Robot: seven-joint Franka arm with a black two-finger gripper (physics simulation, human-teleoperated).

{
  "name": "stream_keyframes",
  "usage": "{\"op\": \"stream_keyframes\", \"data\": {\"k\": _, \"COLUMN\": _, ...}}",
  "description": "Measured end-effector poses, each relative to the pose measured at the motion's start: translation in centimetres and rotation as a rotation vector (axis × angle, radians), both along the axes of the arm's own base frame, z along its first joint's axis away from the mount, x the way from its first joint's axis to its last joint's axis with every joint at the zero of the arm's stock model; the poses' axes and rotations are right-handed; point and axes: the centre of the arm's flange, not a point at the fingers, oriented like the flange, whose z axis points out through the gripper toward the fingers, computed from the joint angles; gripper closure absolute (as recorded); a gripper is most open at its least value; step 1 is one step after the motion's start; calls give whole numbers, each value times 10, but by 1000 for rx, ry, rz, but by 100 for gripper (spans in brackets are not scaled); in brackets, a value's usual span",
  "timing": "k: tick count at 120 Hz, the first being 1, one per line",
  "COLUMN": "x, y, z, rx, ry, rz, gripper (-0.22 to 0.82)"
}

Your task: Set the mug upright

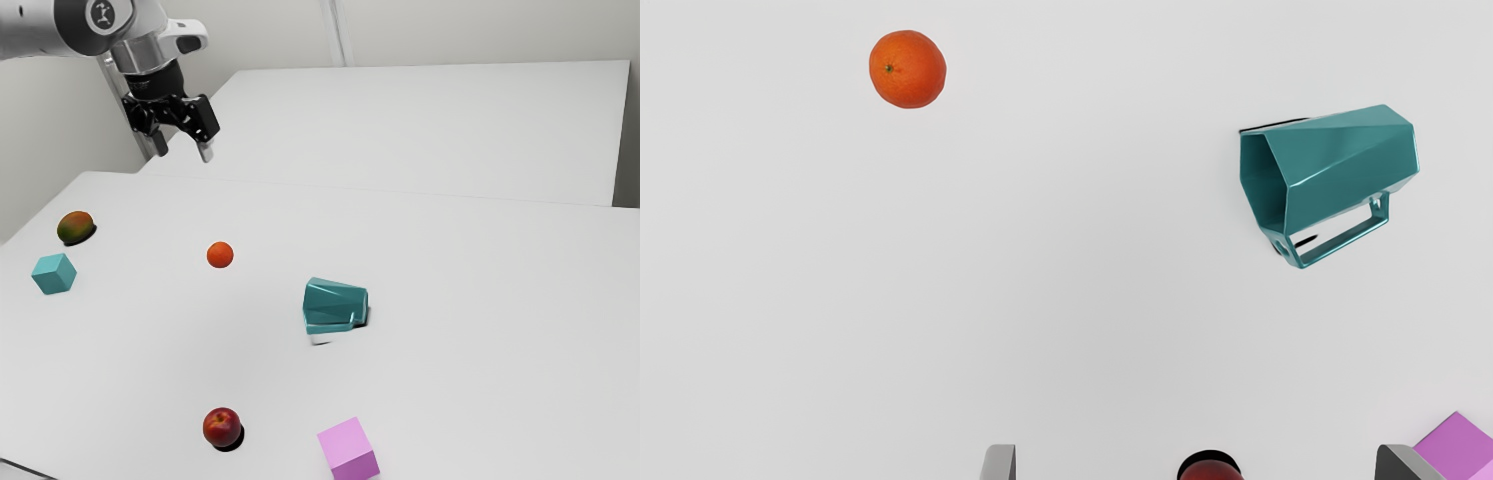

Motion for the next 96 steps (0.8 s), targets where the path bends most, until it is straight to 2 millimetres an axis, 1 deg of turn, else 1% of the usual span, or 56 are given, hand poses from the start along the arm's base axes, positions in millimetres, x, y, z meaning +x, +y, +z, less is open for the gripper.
{"op": "stream_keyframes", "data": {"k": 16, "x": 0, "y": 0, "z": -3, "rx": 0, "ry": 3, "rz": -2, "gripper": 2}}
{"op": "stream_keyframes", "data": {"k": 30, "x": -1, "y": -1, "z": -13, "rx": -6, "ry": 13, "rz": -4, "gripper": 2}}
{"op": "stream_keyframes", "data": {"k": 60, "x": -9, "y": -2, "z": -69, "rx": -94, "ry": 38, "rz": 13, "gripper": 2}}
{"op": "stream_keyframes", "data": {"k": 75, "x": -10, "y": -4, "z": -101, "rx": -168, "ry": 35, "rz": 32, "gripper": 2}}
{"op": "stream_keyframes", "data": {"k": 89, "x": -12, "y": 4, "z": -136, "rx": -261, "ry": 29, "rz": 74, "gripper": 2}}
{"op": "stream_keyframes", "data": {"k": 96, "x": -12, "y": 5, "z": -151, "rx": -304, "ry": 18, "rz": 91, "gripper": 2}}
